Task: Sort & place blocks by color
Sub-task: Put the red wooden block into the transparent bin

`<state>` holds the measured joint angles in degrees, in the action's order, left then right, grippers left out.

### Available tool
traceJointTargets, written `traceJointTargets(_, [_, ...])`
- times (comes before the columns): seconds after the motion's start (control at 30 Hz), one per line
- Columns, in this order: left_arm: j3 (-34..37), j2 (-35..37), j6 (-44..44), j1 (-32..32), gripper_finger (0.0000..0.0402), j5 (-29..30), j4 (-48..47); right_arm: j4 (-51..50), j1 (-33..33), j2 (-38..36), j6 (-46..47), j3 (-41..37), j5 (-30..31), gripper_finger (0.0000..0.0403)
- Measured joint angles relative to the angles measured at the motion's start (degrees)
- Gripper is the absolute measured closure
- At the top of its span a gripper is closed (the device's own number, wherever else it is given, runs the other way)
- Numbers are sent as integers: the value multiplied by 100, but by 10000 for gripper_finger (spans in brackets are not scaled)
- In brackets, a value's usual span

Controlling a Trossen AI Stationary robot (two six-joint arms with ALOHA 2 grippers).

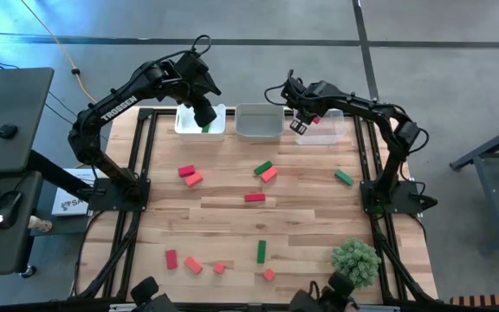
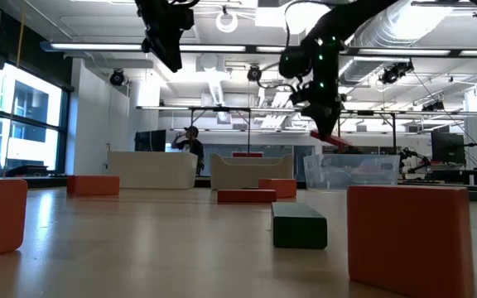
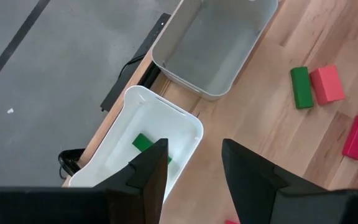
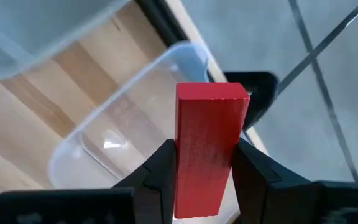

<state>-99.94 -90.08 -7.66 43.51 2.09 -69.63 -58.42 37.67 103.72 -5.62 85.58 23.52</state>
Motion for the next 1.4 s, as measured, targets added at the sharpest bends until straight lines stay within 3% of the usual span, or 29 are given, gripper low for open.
traceJointTargets(0.13, [-1, 0, 20, 0, 259, 0, 0, 81, 250, 0, -178, -284, -19, 305])
traceJointTargets(0.6, [-2, 0, 151, 0, 259, 0, 1, 656, 1244, 0, -195, -815, -1625, 305])
traceJointTargets(0.87, [-1, 0, 170, 0, 259, 0, 0, 933, 1409, 2, -219, -1340, -1724, 305])
traceJointTargets(1.4, [0, 0, 306, -3, 259, 0, 7, 774, 1406, 2, -209, -1340, -1805, 305])
